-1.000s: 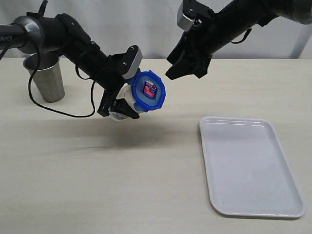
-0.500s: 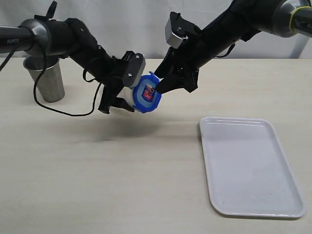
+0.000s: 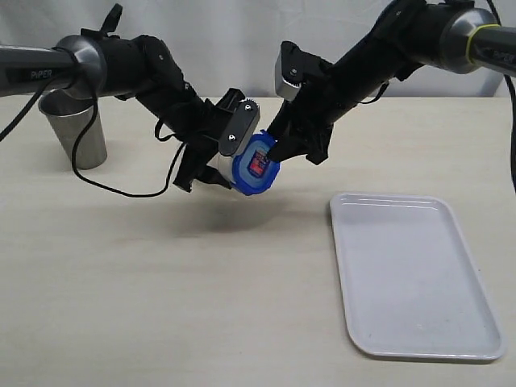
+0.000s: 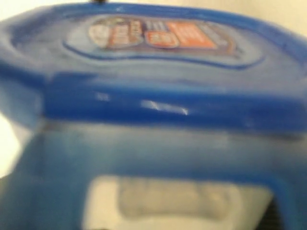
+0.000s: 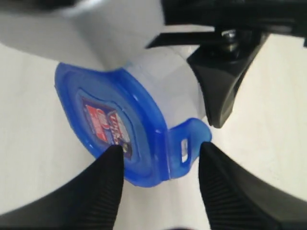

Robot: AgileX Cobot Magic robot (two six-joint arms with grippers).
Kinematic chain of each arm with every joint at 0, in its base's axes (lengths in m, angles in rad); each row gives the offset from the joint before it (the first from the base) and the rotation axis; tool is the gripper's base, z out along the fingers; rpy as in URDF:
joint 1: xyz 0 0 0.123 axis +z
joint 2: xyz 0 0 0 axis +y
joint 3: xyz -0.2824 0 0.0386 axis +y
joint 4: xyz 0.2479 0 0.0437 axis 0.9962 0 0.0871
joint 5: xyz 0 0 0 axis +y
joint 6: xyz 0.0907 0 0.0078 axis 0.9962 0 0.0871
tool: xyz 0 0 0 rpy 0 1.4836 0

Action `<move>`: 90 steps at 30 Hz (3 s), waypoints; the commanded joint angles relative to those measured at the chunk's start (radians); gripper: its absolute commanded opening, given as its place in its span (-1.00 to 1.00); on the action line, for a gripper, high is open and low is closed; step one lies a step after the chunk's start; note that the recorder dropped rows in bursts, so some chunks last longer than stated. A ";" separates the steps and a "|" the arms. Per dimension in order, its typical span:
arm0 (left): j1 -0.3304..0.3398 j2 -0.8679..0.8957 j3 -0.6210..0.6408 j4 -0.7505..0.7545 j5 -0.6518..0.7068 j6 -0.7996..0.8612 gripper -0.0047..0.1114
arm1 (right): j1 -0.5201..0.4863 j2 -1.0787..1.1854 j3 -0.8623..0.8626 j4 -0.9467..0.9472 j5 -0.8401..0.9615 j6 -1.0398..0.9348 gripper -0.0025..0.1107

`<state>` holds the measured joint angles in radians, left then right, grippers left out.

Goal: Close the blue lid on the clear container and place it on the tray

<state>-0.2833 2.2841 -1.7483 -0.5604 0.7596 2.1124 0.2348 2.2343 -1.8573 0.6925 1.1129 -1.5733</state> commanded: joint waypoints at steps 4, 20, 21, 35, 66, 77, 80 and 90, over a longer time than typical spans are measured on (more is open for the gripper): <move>-0.002 -0.021 0.000 -0.023 0.000 0.026 -0.92 | -0.005 0.001 0.003 0.070 0.049 -0.032 -0.13; -0.002 -0.021 0.000 -0.088 -0.009 0.026 -0.92 | 0.000 0.008 0.003 0.105 0.108 -0.033 -0.58; -0.002 -0.021 0.000 -0.090 -0.011 0.026 -0.92 | 0.000 0.009 0.003 0.105 0.108 -0.033 -0.63; 0.030 -0.021 0.000 -0.311 0.041 -0.099 -0.92 | -0.037 -0.004 -0.014 0.089 -0.079 0.293 -0.77; 0.102 -0.021 0.000 -0.606 0.251 -0.323 -0.92 | -0.047 0.053 0.010 0.051 -0.119 0.722 -0.36; 0.102 -0.017 0.002 -0.439 0.191 -0.394 -0.92 | -0.082 -0.028 -0.163 0.101 0.027 1.055 -0.33; 0.100 -0.004 0.002 -0.421 0.175 -0.394 -0.92 | -0.082 -0.032 -0.208 0.203 0.106 1.061 -0.15; 0.099 0.003 0.002 -0.423 0.147 -0.410 -0.92 | 0.011 0.016 -0.206 0.043 0.091 1.149 -0.12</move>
<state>-0.1763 2.2894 -1.7373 -0.9675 0.9132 1.7182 0.2395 2.2367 -2.0609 0.7501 1.2084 -0.4351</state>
